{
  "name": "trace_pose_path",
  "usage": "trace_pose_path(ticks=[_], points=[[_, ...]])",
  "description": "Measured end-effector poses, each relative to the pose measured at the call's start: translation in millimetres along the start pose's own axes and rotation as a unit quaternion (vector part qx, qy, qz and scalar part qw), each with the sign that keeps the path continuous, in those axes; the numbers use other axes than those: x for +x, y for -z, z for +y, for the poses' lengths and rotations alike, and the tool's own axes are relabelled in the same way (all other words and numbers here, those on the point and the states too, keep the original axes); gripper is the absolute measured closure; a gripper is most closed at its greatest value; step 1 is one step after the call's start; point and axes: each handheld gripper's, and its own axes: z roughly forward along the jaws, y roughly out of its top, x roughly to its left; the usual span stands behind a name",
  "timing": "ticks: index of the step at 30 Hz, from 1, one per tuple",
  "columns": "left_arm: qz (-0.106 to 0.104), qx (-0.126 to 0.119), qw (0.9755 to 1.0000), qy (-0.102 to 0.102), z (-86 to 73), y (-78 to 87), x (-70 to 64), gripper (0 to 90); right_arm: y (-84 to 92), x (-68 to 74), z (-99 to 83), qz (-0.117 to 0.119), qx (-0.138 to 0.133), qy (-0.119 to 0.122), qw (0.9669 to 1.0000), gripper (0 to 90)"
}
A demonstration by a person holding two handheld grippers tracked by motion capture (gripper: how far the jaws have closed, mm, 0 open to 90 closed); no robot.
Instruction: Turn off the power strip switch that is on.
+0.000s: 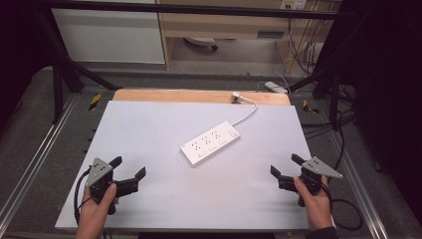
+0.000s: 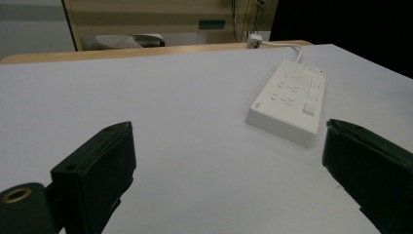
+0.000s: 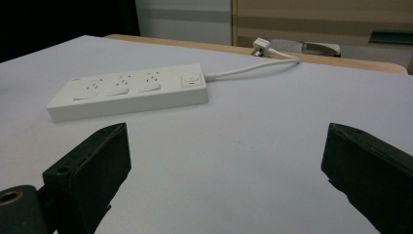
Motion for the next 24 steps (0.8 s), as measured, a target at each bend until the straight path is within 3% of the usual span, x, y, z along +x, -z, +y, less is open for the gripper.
trace_pose_path(ticks=[9, 12, 17, 21, 24], points=[[0.000, 0.002, 1.0000, -0.001, 0.1, -0.5, -0.1, 5.6, 2.1, -1.5, -0.3, -0.006, -0.001, -0.006, 1.0000, 3.3], [0.001, 0.000, 1.0000, 0.000, -0.1, 0.2, 0.1, 5.4, 3.5, -3.5, 1.4, -0.015, -0.012, -0.014, 0.9997, 3.0], [0.001, 0.003, 1.0000, 0.003, -0.4, 0.0, 0.5, 5.5, 4.2, -3.6, 1.0, -0.027, -0.007, -0.019, 0.9994, 2.5], [0.000, 0.006, 1.0000, 0.001, -0.7, -1.0, 0.3, 5.4, 4.4, -2.0, 2.6, -0.024, -0.014, -0.019, 0.9994, 2.4], [0.003, 0.014, 0.9999, 0.001, -2.3, -3.1, -0.1, 5.6, 4.2, -0.1, 4.8, -0.009, -0.025, -0.046, 0.9986, 2.2]])
